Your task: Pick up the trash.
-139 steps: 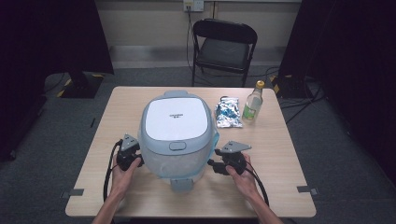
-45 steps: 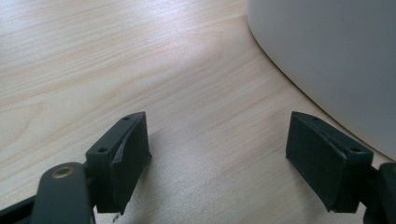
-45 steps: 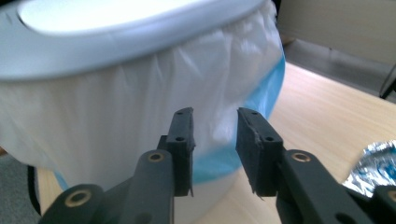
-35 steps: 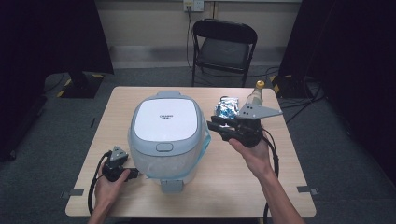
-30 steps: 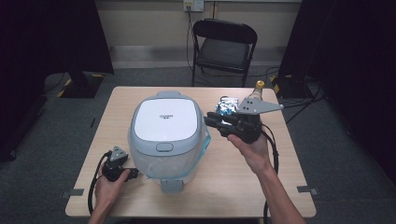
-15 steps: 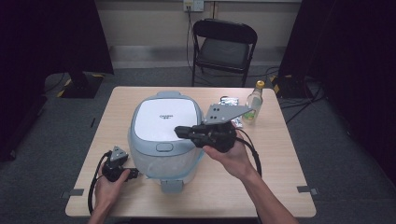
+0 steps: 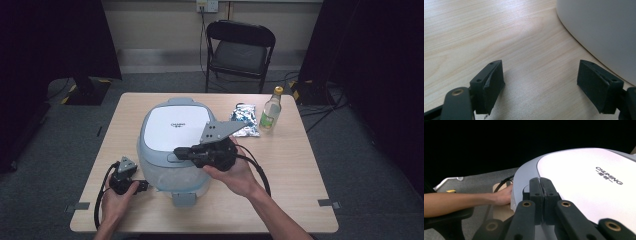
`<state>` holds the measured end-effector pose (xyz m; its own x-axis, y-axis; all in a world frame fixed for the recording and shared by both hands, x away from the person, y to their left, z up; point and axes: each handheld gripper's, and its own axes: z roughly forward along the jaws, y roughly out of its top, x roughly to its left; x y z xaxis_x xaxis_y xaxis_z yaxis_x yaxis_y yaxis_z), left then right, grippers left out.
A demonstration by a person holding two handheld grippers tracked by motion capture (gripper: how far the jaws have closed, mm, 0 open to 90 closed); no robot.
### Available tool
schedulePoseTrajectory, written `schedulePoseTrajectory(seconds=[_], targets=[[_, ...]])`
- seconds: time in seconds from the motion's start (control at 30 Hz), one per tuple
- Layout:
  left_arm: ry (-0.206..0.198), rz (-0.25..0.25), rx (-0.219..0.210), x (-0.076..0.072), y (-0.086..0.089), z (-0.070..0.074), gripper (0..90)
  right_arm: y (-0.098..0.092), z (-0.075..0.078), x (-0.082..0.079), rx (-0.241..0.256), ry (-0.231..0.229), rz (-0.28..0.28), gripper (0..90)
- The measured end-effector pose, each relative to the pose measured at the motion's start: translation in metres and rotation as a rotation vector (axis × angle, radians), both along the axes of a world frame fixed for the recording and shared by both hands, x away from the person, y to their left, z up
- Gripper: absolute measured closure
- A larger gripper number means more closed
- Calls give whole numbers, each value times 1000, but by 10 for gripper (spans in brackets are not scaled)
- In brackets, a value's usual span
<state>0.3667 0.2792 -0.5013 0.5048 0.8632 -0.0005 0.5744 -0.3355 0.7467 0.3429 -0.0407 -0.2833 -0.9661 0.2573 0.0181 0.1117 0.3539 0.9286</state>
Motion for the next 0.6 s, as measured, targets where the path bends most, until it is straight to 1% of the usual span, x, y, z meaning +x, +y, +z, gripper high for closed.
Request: schedulePoseTrajectory(seconds=[0.07, 0.27, 0.33, 0.47, 0.6], targets=[[0, 0, 0, 0, 0, 0, 209, 1, 0, -1, -9, -16, -6, 887], [0, -1, 0, 0, 0, 0, 209, 1, -1, -4, -10, -38, -11, 886], [0, -1, 0, 0, 0, 0, 209, 1, -1, -5, -18, -48, -9, 887], [0, -1, 0, 0, 0, 0, 209, 1, -1, -6, -27, -53, -4, 899], [0, -1, -1, 0, 0, 0, 209, 1, -1, -7, -28, -41, 17, 900]])
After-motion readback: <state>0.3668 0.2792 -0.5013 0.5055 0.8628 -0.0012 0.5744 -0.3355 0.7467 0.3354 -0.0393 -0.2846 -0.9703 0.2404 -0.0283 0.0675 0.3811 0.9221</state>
